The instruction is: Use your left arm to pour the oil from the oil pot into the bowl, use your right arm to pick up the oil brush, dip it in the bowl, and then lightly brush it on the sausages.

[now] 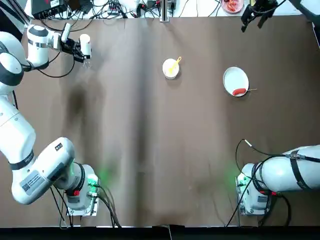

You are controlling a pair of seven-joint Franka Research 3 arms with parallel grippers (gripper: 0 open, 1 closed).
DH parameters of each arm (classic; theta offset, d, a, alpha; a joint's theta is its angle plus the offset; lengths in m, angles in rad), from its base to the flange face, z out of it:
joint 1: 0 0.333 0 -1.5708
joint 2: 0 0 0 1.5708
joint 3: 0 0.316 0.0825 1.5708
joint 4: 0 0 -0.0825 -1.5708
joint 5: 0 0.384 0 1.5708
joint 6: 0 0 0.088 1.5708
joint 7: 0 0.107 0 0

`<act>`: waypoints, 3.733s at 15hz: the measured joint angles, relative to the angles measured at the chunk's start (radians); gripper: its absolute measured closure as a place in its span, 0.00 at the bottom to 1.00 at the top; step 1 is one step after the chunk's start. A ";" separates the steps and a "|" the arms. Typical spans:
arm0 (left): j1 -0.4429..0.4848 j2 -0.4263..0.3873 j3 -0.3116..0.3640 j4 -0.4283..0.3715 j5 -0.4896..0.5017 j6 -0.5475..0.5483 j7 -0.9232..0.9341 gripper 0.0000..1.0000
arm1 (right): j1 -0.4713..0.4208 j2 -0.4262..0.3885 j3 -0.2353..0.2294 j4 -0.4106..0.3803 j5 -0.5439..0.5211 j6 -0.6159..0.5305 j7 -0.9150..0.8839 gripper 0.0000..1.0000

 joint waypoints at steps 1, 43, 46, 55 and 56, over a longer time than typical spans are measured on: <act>0.010 0.005 0.000 0.000 0.000 -0.009 0.018 0.45 | 0.012 0.016 0.001 -0.001 0.032 0.015 0.000 0.00; 0.185 0.128 0.048 0.006 -0.297 -0.069 0.467 0.01 | 0.124 0.908 0.159 0.347 0.675 0.653 -0.331 0.66; 0.186 0.124 0.049 0.013 -0.297 -0.069 0.467 0.01 | 0.123 0.908 0.159 0.347 0.675 0.653 -0.332 0.70; 0.218 0.041 0.103 0.027 -0.195 -0.069 0.445 0.01 | 0.122 0.908 0.165 0.359 0.696 0.645 -0.332 0.92; 0.227 0.028 0.104 0.028 -0.184 -0.069 0.443 0.01 | 0.122 0.908 0.166 0.362 0.707 0.644 -0.332 0.93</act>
